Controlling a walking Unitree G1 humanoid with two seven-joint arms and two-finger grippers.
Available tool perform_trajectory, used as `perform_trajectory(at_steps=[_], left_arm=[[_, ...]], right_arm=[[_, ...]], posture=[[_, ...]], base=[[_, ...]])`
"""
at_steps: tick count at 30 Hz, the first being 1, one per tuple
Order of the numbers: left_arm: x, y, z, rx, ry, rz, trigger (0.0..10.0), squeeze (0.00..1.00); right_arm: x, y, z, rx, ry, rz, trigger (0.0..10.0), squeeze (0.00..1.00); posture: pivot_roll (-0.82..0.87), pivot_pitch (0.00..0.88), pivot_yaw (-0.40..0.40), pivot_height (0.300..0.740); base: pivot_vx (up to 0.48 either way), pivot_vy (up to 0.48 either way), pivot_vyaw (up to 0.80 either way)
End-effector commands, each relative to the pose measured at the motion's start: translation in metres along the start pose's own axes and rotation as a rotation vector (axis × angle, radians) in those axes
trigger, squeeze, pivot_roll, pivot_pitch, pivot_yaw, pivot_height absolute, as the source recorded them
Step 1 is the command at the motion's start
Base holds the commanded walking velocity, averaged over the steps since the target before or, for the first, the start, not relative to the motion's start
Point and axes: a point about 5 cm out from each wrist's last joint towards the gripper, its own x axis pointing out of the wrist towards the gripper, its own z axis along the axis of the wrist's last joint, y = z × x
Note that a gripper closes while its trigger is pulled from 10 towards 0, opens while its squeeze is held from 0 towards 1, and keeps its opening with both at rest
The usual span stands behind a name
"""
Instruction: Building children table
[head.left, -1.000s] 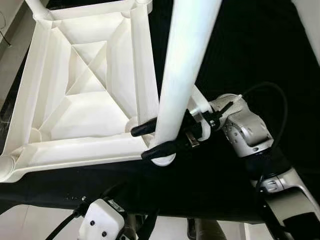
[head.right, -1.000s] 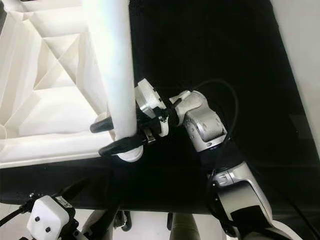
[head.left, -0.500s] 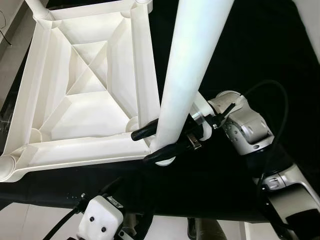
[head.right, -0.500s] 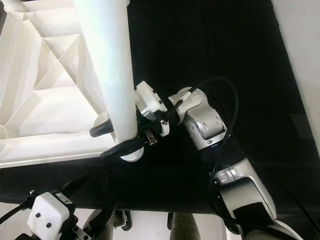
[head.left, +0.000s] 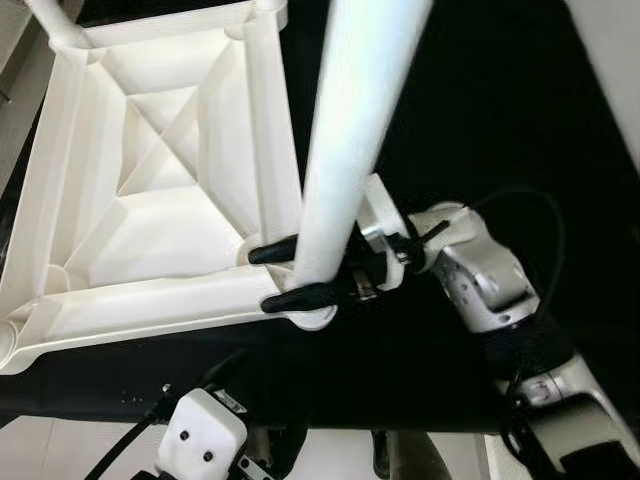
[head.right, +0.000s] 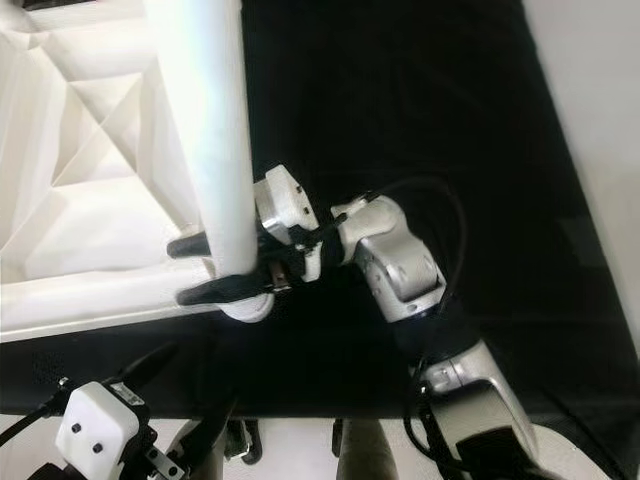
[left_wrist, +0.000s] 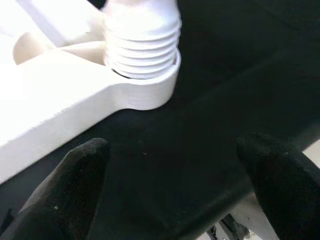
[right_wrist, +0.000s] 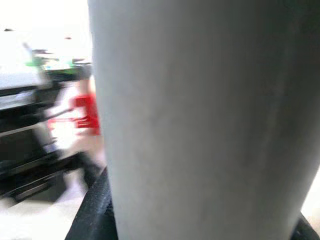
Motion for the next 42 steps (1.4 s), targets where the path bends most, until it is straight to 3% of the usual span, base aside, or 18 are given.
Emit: perform_trajectory(at_steps=[1, 6, 9, 10, 14, 18, 21, 25, 28, 31, 42], left_arm=[[-0.001, -0.002, -0.005, -0.008, 0.020, 0.000, 10.0, 0.00], [0.000, -0.004, -0.005, -0.010, 0.011, 0.005, 10.0, 0.00], [0.000, -0.004, -0.004, -0.010, 0.010, 0.006, 10.0, 0.00], [0.000, -0.004, -0.004, -0.010, 0.008, 0.006, 10.0, 0.00], [0.001, -0.003, -0.005, -0.010, 0.006, 0.005, 10.0, 0.00], [0.002, -0.001, -0.005, -0.008, 0.002, 0.002, 10.0, 0.00], [0.003, 0.000, -0.005, -0.003, 0.000, 0.007, 10.0, 0.00], [0.003, 0.000, -0.005, -0.002, -0.001, 0.008, 10.0, 0.00], [0.003, 0.001, -0.005, -0.001, -0.003, 0.009, 10.0, 0.00], [0.003, 0.001, -0.005, 0.000, -0.004, 0.010, 10.0, 0.00], [0.003, 0.001, -0.004, 0.000, -0.005, 0.015, 10.0, 0.00]], right_arm=[[0.004, 0.003, -0.016, 0.048, 0.068, -0.145, 10.0, 0.00], [0.003, 0.008, -0.026, 0.050, 0.080, -0.508, 10.0, 0.00], [0.004, 0.015, -0.025, 0.050, 0.066, -0.542, 10.0, 0.00], [0.006, 0.026, -0.023, 0.051, 0.046, -0.567, 10.0, 0.00], [0.010, 0.033, -0.021, 0.031, 0.048, -0.554, 10.0, 0.00], [0.014, 0.037, -0.017, -0.050, 0.076, -0.517, 10.0, 0.00], [0.017, 0.043, -0.014, -0.121, 0.108, -0.362, 10.0, 0.00], [0.017, 0.043, -0.013, -0.119, 0.105, -0.341, 10.0, 0.00], [0.019, 0.040, -0.009, -0.133, 0.117, -0.225, 10.0, 0.00], [0.020, 0.038, -0.009, -0.127, 0.126, -0.194, 10.0, 0.00], [0.018, 0.036, -0.018, -0.031, 0.172, -0.246, 10.0, 0.00]], posture=[[0.09, 0.395, 0.019, 0.740], [0.09, 0.393, 0.009, 0.740], [0.09, 0.393, 0.009, 0.740], [0.09, 0.391, 0.016, 0.740], [0.08, 0.390, 0.023, 0.740], [0.08, 0.390, 0.024, 0.740], [0.08, 0.390, 0.025, 0.740], [0.08, 0.390, 0.025, 0.740], [0.08, 0.392, 0.021, 0.740], [0.08, 0.392, 0.021, 0.740], [0.08, 0.400, 0.020, 0.740]], base=[[0.000, 0.000, 0.00], [0.000, 0.000, 0.00], [0.000, 0.000, 0.00], [0.000, 0.000, 0.00], [0.000, 0.000, 0.00], [0.000, 0.000, 0.00], [0.000, 0.000, 0.00], [0.000, 0.000, 0.00], [0.000, 0.000, 0.00], [0.000, 0.000, 0.00], [0.000, 0.000, 0.00]])
